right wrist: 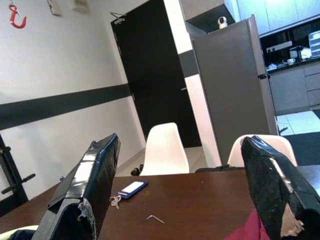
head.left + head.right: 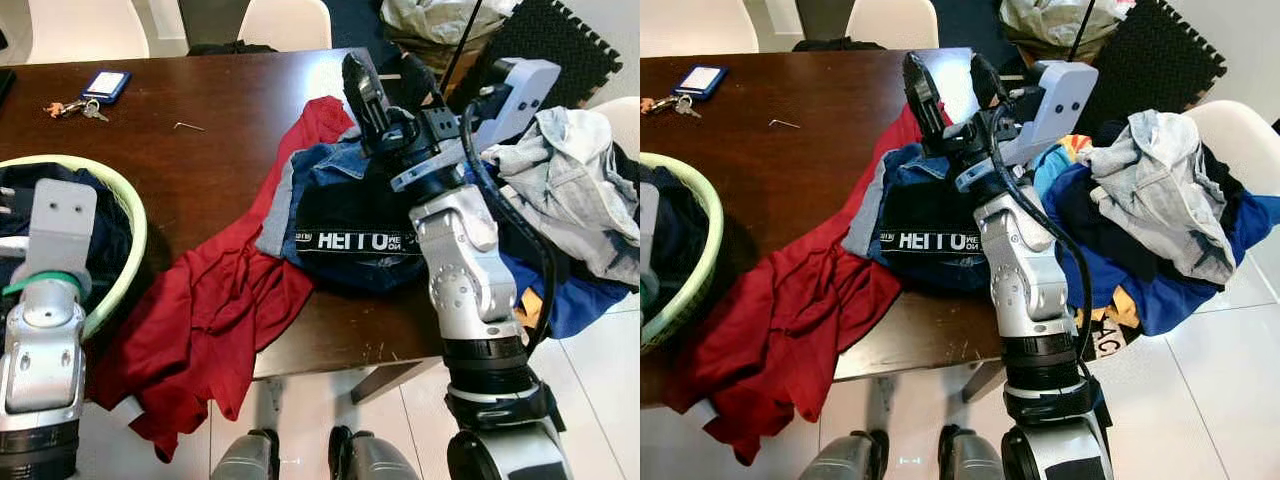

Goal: Hang hanger

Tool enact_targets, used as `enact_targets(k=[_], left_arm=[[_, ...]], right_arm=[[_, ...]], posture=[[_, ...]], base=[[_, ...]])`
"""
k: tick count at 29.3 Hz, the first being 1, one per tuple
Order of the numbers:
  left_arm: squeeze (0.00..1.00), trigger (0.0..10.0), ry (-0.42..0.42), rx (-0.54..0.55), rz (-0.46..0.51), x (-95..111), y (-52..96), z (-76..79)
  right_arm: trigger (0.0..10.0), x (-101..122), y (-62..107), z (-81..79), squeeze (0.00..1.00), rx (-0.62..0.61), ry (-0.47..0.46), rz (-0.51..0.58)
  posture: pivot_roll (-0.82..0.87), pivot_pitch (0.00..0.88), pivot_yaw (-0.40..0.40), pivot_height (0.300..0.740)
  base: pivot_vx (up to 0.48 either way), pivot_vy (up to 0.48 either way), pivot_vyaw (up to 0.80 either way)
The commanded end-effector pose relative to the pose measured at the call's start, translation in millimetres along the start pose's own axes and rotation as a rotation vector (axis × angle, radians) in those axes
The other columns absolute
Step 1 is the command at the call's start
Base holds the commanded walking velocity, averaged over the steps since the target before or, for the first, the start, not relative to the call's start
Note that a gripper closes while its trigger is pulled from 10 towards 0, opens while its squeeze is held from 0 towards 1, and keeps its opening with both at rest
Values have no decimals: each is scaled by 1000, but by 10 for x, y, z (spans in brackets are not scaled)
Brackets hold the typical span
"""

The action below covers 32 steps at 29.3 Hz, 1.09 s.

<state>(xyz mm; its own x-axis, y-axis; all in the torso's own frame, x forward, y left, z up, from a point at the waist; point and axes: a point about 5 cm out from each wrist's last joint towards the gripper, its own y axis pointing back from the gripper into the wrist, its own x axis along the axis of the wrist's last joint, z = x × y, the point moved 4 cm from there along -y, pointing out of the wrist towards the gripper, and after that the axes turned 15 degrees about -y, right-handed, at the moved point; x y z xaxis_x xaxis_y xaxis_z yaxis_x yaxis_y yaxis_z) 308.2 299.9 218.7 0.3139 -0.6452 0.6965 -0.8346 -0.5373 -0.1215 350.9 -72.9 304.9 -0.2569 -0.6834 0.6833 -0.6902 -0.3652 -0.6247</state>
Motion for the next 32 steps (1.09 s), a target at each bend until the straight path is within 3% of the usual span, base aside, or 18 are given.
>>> enact_targets(k=[1, 4, 7, 9, 12, 13, 16, 17, 20, 21, 22, 23, 25, 26, 29, 32], left_arm=[[0, 0, -16, 69, 57, 119, 12, -103], [0, 0, -19, 134, 143, 326, 17, -216], [0, 0, -19, 134, 143, 326, 17, -216], [0, 0, 10, 165, 227, 552, 41, -288], [0, 0, 10, 100, 291, 714, 74, -208], [0, 10000, 29, 43, 256, 658, 96, -101], [0, 10000, 29, 43, 256, 658, 96, -101], [0, 10000, 29, -23, 192, 536, 123, 18], [0, 10000, 1, -90, 133, 391, 166, 120], [98, 10000, -48, -139, 95, 254, 216, 161], [98, 10000, -48, -139, 95, 254, 216, 161], [1000, 10000, -88, -159, 63, 127, 258, 130], [1000, 10000, -88, -159, 63, 127, 258, 130], [1000, 10000, -133, -153, -1, -88, 293, 65], [1000, 10000, -133, -153, -1, -88, 293, 65], [1000, 10000, -136, -194, -56, -222, 250, 124]], right_arm=[[10000, -7, 10, -22, 0, 9, -1, -3], [10000, -8, -1, -29, 0, 12, -3, -2], [10000, -8, -1, -29, 0, 12, -3, -2], [10000, -6, -9, -39, 0, 14, -4, 2], [10000, 7, -6, -38, 0, 12, -4, 7], [10000, 7, -5, -34, 0, 11, -3, 7], [10000, 7, -5, -34, 0, 11, -3, 7], [10000, 5, -3, -33, 0, 10, -3, 7], [10000, 3, -2, -32, 0, 9, -3, 7], [10000, 0, 2, -29, 0, 7, -4, 6], [10000, 0, 2, -29, 0, 7, -4, 6], [10000, -11, 8, -24, 0, 5, -7, 4], [10000, -11, 8, -24, 0, 5, -7, 4], [10000, -44, 12, -27, 0, 5, -15, -2], [10000, -44, 12, -27, 0, 5, -15, -2], [10000, -57, -9, -44, 0, 10, -22, 1]], posture=[[72, 119, 21, 740], [74, 117, 24, 740], [74, 117, 24, 740], [74, 118, 30, 740], [77, 119, 30, 740], [77, 118, 33, 740], [77, 118, 33, 740], [79, 120, 36, 740], [83, 125, 39, 740], [87, 130, 40, 740], [87, 130, 40, 740], [103, 136, 41, 740], [103, 136, 41, 740], [114, 135, 42, 740], [114, 135, 42, 740], [106, 132, 48, 740]], base=[[0, 0, 0], [0, 0, 0], [0, 0, 0], [0, 0, 0], [0, 0, 0], [0, 0, 0], [0, 0, 0], [0, 0, 0], [0, 0, 0], [0, 0, 0], [0, 0, 0], [0, 0, 0], [0, 0, 0], [0, 0, 0], [0, 0, 0], [0, 0, 0]])
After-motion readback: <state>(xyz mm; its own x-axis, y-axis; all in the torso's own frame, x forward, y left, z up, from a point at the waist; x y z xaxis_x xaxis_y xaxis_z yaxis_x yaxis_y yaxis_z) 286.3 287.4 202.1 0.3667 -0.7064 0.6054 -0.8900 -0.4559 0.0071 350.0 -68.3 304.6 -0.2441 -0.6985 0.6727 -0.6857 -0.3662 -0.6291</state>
